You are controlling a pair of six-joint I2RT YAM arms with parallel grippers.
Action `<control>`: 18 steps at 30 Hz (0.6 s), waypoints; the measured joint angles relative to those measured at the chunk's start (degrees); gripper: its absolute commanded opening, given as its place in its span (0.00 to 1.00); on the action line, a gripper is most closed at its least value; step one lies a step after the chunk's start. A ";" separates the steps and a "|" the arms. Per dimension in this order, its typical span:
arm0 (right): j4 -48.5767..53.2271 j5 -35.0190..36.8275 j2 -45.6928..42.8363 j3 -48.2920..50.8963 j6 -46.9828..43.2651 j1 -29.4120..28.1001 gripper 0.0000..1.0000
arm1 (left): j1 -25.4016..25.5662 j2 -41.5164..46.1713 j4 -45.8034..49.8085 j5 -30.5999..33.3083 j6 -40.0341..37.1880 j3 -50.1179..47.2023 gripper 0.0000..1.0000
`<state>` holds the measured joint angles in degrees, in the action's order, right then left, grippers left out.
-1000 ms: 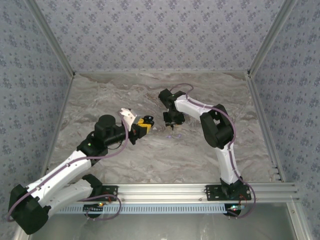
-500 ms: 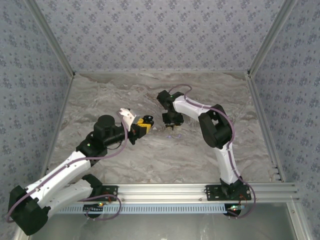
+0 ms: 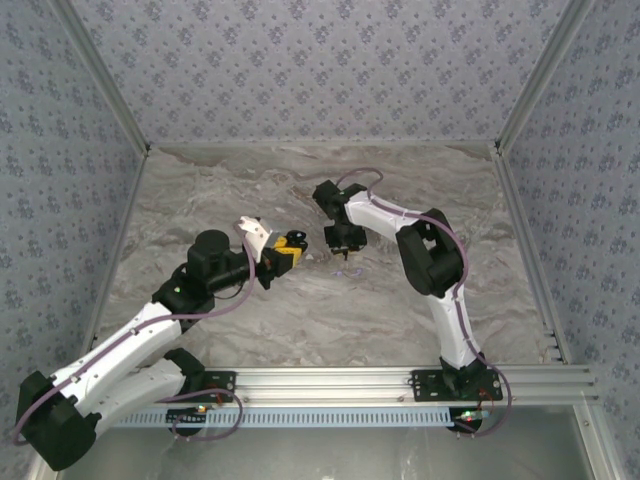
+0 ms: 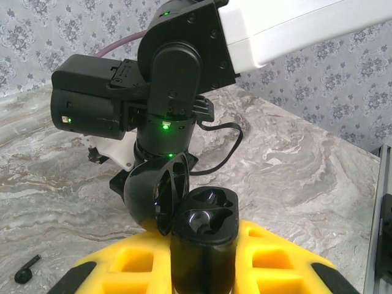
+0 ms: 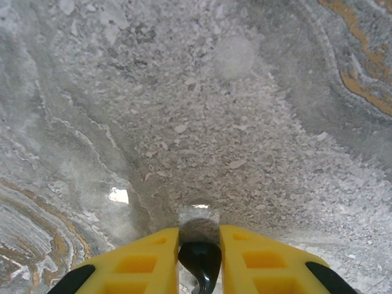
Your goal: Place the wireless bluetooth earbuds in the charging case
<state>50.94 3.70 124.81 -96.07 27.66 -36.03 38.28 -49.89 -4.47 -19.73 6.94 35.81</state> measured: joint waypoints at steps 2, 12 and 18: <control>-2.14 -0.15 -1.57 2.36 -0.02 0.17 0.21 | 0.00 -0.13 -0.02 0.37 0.39 0.00 0.19; -13.18 -5.29 -14.14 16.31 -0.04 3.89 0.21 | 0.00 -7.04 -2.60 5.75 5.81 -0.79 0.19; -19.82 -8.90 -20.20 21.00 -0.22 4.31 0.20 | 0.00 -11.23 -5.27 8.31 8.41 -1.86 0.19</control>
<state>31.11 -5.19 104.62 -75.07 27.44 -31.73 38.28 -61.12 -9.74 -11.42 15.35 33.95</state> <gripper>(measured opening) 0.208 0.192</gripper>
